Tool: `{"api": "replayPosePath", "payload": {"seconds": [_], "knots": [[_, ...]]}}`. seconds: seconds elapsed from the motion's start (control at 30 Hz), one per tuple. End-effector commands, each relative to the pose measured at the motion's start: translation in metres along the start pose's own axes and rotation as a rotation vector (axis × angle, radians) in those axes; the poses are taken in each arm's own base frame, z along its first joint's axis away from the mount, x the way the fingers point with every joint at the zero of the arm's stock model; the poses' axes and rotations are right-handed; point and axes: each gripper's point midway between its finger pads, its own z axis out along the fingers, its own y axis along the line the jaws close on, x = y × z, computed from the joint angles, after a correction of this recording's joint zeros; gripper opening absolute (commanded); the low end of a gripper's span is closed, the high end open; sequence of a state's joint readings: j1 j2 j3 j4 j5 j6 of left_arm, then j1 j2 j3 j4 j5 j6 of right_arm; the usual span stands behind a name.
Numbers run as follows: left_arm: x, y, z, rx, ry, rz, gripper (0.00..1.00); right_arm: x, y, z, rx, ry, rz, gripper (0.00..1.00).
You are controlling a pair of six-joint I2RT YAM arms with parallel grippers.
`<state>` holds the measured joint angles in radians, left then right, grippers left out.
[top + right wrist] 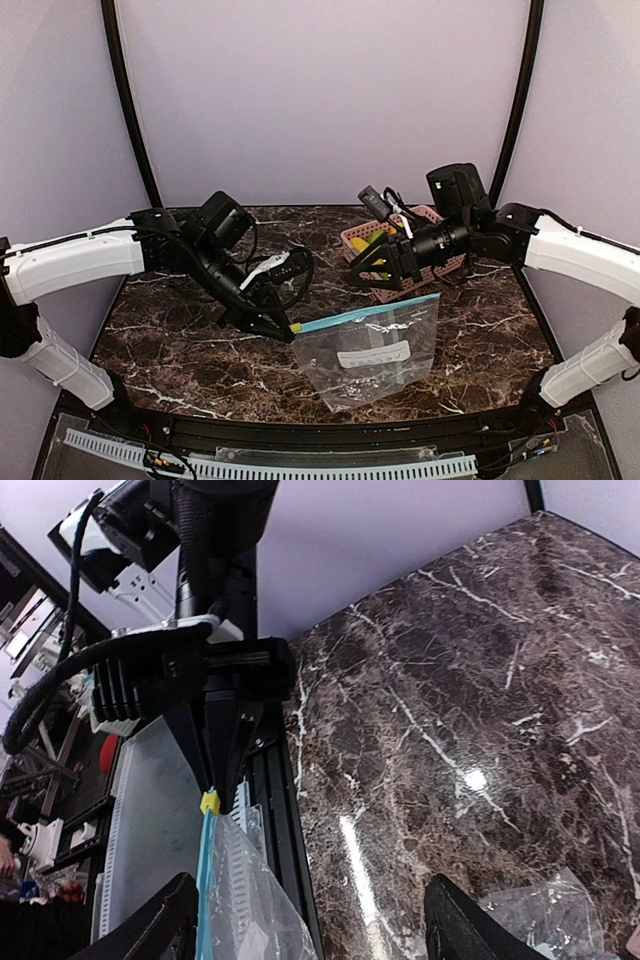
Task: Place the food in the zip-top bag and seal the zipper
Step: Pass from the left arm to the right
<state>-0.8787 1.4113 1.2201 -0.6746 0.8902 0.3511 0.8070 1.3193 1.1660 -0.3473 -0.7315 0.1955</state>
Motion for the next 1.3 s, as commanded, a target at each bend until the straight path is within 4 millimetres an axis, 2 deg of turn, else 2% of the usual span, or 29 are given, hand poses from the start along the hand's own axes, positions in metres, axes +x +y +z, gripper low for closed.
{"api": "replayPosePath", "payload": {"seconds": [0.0, 0.23, 0.53, 0.67, 0.77, 0.8, 0.9, 0.93, 1.07, 1.13, 1.27], "knots": [[0.010, -0.009, 0.005, 0.091, 0.003, -0.035, 0.01, 0.009, 0.026, 0.017, -0.162, 0.064, -0.019, 0.73], [0.014, -0.006, 0.009, 0.094, 0.016, -0.060, 0.01, 0.040, 0.034, 0.044, -0.245, 0.168, 0.032, 0.68], [0.016, 0.003, 0.012, 0.065, 0.029, -0.073, 0.01, 0.061, 0.037, 0.046, -0.267, 0.211, 0.074, 0.52], [0.016, 0.006, 0.012, 0.050, 0.025, -0.073, 0.01, 0.067, 0.035, 0.048, -0.250, 0.223, 0.080, 0.35], [0.015, 0.010, 0.011, 0.024, 0.019, -0.075, 0.01, 0.066, 0.032, 0.048, -0.231, 0.208, 0.074, 0.11], [0.012, 0.013, 0.011, 0.005, 0.003, -0.072, 0.08, 0.061, 0.032, 0.048, -0.219, 0.178, 0.061, 0.00], [0.007, 0.015, 0.006, -0.026, -0.028, -0.064, 0.26, 0.049, 0.033, 0.045, -0.205, 0.104, 0.046, 0.00], [0.005, 0.017, 0.006, -0.035, -0.041, -0.055, 0.38, 0.046, 0.032, 0.044, -0.196, 0.079, 0.042, 0.00], [-0.003, 0.020, -0.002, -0.083, -0.093, -0.034, 0.61, 0.033, 0.035, 0.039, -0.192, -0.023, 0.022, 0.00], [-0.007, 0.020, -0.006, -0.101, -0.121, -0.016, 0.65, 0.025, 0.037, 0.037, -0.200, -0.072, 0.008, 0.00], [-0.014, 0.019, -0.012, -0.122, -0.163, 0.002, 0.64, 0.024, 0.037, 0.037, -0.207, -0.089, 0.015, 0.00]]}}
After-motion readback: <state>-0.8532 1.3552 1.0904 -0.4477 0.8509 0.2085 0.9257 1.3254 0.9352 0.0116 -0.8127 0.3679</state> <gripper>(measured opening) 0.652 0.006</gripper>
